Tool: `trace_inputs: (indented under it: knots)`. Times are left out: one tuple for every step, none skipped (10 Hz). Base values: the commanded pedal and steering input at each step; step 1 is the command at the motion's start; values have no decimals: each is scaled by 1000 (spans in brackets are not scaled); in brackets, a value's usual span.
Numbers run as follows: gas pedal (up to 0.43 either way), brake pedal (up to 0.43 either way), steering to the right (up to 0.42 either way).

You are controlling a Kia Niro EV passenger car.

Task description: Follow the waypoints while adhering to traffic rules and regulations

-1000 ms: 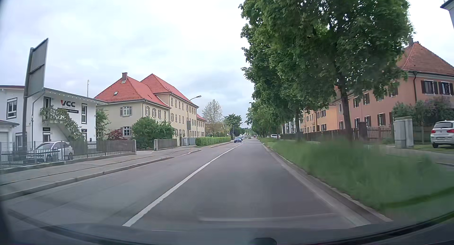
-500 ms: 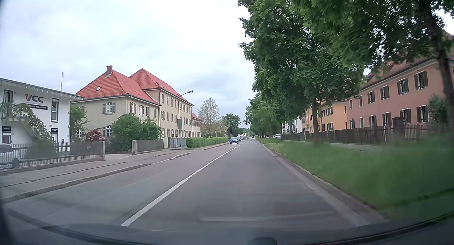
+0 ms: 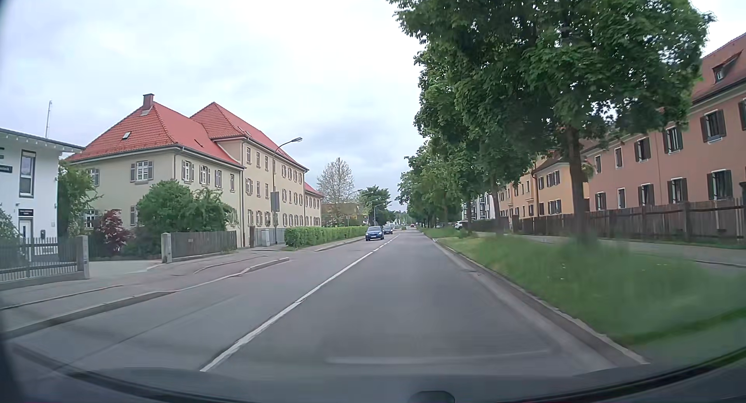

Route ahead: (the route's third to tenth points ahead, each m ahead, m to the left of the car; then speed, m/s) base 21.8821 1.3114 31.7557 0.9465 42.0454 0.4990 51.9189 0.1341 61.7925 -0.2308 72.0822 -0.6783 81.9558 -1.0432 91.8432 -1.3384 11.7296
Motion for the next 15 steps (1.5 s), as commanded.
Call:
trace_inputs:
  knots:
    - [130,0,6]
    - [130,0,8]
    - [130,0,8]
    - [130,0,8]
    - [130,0,8]
    - [130,0,7]
    - [130,0,7]
    - [130,0,6]
    - [130,0,6]
    - [130,0,6]
    - [130,0,6]
    - [130,0,5]
    - [130,0,4]
    - [130,0,3]
    - [130,0,2]
